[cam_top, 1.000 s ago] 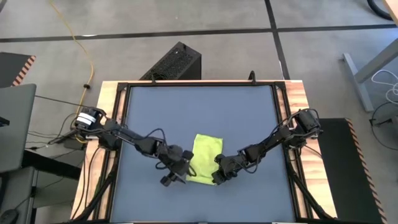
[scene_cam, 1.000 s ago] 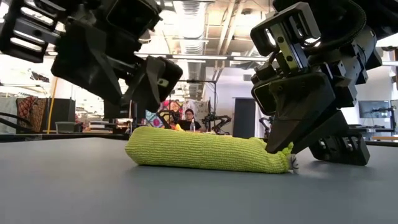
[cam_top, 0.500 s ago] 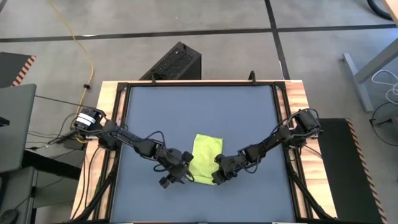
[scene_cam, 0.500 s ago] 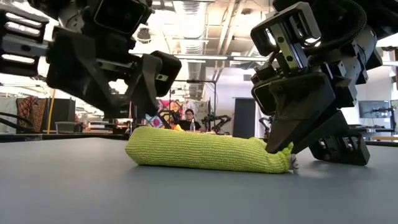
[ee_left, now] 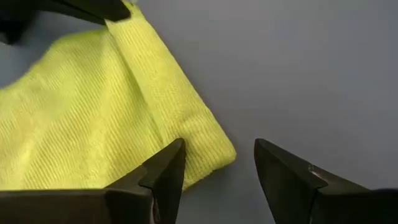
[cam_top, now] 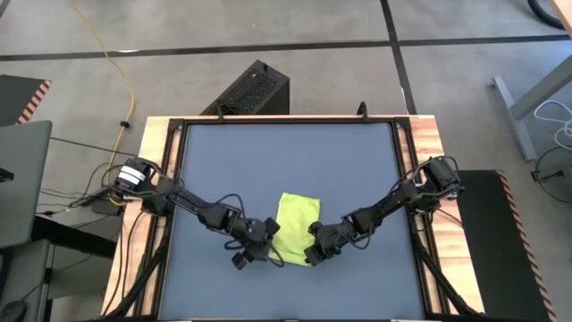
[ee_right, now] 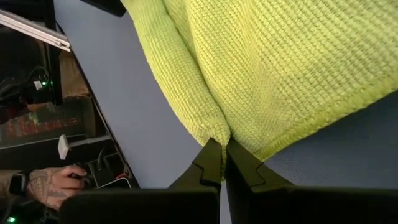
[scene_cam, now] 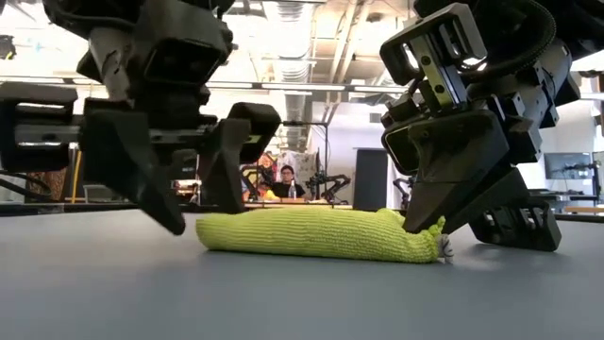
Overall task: Roll towel
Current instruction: Roll the green microfiber towel
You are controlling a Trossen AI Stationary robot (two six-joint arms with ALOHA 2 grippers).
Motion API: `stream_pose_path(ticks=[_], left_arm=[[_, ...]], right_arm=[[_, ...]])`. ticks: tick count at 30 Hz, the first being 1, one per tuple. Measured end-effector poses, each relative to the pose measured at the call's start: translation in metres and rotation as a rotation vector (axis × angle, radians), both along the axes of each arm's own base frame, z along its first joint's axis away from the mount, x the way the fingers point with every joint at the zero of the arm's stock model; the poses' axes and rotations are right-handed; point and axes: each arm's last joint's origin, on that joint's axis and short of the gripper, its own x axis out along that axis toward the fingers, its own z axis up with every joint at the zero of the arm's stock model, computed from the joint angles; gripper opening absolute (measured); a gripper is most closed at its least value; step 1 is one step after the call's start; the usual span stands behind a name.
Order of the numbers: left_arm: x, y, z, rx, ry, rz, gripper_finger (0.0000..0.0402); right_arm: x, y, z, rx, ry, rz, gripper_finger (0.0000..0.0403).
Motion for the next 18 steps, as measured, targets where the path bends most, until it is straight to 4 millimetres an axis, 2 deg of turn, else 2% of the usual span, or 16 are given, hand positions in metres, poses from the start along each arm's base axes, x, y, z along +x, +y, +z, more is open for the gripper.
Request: stream_pose_path(ticks=[6, 18], left_arm=[[-0.0026, 0.0018, -0.003, 0.021, 0.038, -0.009, 0.0164], [-0.0023, 0.0016, -0.0027, -0.012, 0.052, 0.026, 0.0093]], right_arm=[[0.0002, 0.0001, 0.0002, 0.004, -0.002, -0.004, 0.0024], [0.0003, 0.0, 0.0003, 0.005, -0.003, -0.009, 0.0025]])
